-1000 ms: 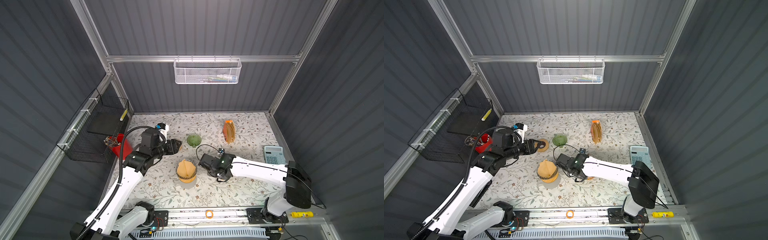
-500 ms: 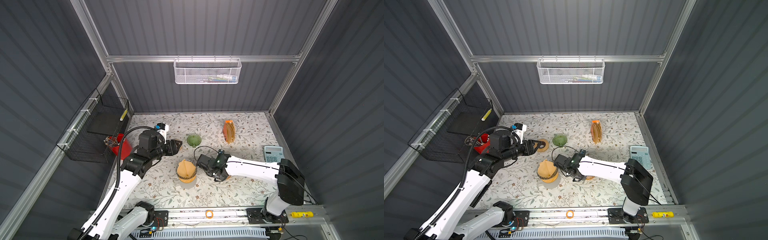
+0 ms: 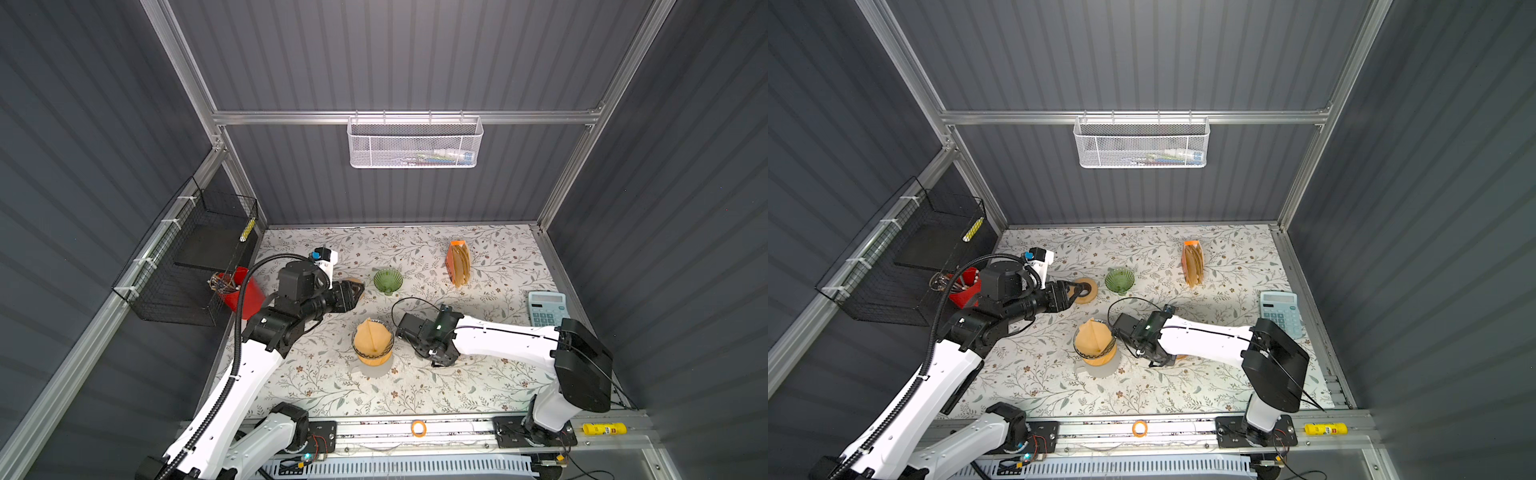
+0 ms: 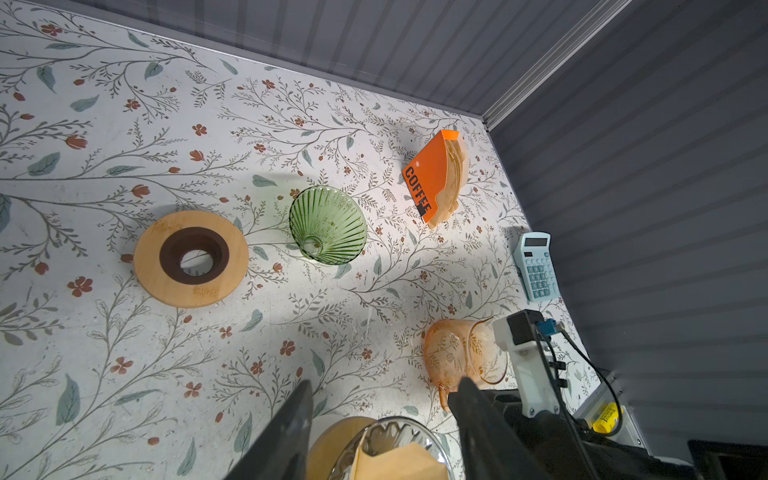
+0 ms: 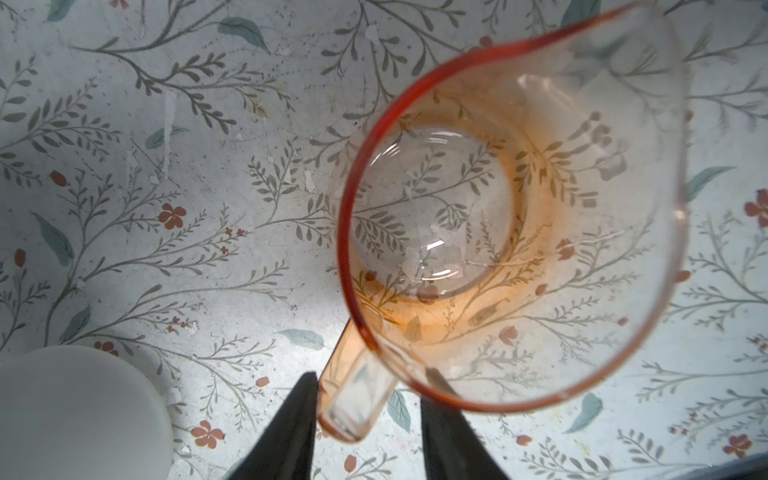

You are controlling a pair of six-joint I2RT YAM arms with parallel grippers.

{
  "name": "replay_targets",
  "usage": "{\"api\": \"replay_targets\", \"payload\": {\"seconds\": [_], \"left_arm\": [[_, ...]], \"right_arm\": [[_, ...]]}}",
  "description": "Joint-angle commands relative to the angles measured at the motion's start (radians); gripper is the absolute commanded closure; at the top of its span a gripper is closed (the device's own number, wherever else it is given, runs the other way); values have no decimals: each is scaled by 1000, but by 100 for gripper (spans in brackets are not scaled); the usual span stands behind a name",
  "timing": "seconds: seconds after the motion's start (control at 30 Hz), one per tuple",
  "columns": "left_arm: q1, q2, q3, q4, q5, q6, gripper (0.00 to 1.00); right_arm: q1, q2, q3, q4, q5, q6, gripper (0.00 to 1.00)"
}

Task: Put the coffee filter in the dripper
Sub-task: 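Lower the right gripper onto the pink glass pitcher's handle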

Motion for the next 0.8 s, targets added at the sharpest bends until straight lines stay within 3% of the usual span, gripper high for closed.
{"api": "replay_targets", "payload": {"seconds": [0.0, 0.27, 0.77], "left_arm": [[7, 6, 15, -17, 1, 15, 44], [7, 54, 58, -52, -4, 19, 44], [7, 78, 79, -85, -80, -12, 45]], "right_arm": [[-2, -41, -28, -21, -8, 14, 58], [0, -167, -146, -4, -37, 9, 62], [-38, -323, -266, -23, -57, -181, 61]]}}
